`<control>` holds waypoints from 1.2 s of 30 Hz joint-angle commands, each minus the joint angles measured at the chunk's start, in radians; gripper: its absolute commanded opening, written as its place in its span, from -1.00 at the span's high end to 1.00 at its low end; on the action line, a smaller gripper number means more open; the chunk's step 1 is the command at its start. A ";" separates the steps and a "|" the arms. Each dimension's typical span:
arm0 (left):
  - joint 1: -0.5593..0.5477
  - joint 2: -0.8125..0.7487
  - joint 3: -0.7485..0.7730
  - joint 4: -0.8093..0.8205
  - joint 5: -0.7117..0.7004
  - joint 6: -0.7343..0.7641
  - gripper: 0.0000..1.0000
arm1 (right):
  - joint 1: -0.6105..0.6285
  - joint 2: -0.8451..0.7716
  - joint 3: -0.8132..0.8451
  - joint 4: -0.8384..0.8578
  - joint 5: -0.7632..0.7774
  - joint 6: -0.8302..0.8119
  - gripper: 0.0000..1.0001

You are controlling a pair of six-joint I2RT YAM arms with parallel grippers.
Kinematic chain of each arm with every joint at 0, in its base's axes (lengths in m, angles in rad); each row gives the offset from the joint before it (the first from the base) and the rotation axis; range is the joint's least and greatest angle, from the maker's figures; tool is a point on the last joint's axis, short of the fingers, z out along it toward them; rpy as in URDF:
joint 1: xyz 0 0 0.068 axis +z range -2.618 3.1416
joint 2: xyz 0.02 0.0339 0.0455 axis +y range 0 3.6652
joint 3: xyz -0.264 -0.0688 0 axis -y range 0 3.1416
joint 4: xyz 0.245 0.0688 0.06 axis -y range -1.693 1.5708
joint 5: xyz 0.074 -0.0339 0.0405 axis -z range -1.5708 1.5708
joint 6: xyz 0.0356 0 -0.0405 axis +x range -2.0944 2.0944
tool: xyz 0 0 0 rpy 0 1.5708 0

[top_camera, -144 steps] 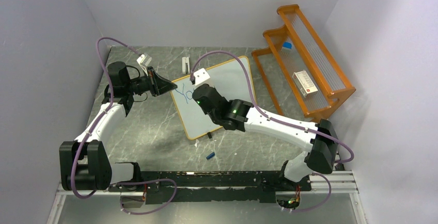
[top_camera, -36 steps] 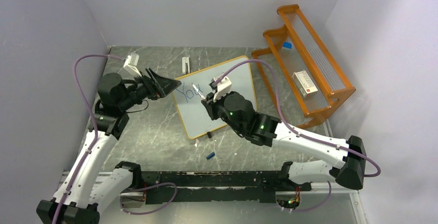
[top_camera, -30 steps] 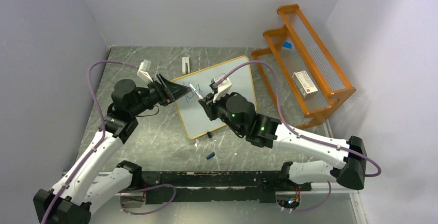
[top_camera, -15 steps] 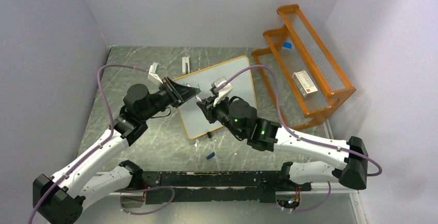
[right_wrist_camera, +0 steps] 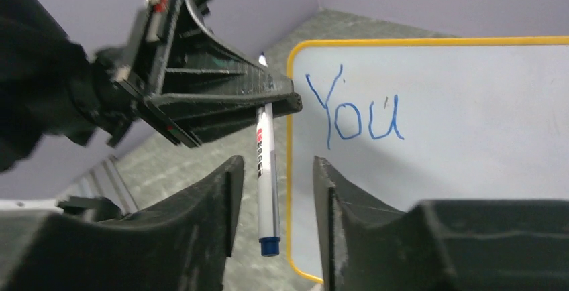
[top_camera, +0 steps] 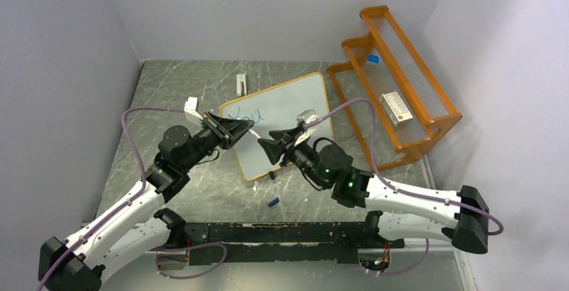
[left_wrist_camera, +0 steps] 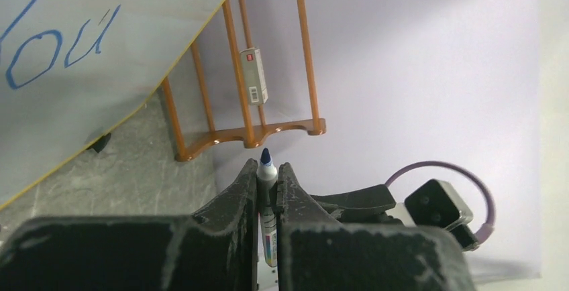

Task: Write a sentence on the whiteboard
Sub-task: Write a sentence on the whiteboard, then pass from the right arm to the left, then pass from the left arm to the right

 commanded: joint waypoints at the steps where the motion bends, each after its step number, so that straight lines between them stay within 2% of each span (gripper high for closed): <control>1: 0.001 -0.045 -0.031 0.080 -0.087 -0.154 0.90 | -0.004 -0.051 -0.049 0.201 -0.005 0.076 0.00; 5: -0.002 -0.049 -0.015 0.077 -0.101 -0.178 0.90 | -0.004 -0.048 -0.055 0.221 0.009 0.097 -0.08; 10: -0.012 -0.039 -0.011 0.094 -0.114 -0.203 0.90 | -0.003 -0.015 -0.056 0.246 0.023 0.112 -0.08; 17: -0.024 -0.026 -0.013 0.107 -0.111 -0.212 0.90 | -0.004 0.050 -0.023 0.241 0.024 0.088 0.05; 28: -0.028 -0.008 -0.004 0.112 -0.091 -0.205 0.90 | -0.004 0.050 -0.010 0.243 0.009 0.074 0.37; 36: -0.029 -0.006 -0.004 0.113 -0.083 -0.207 0.90 | -0.004 0.039 -0.026 0.275 0.005 0.072 0.44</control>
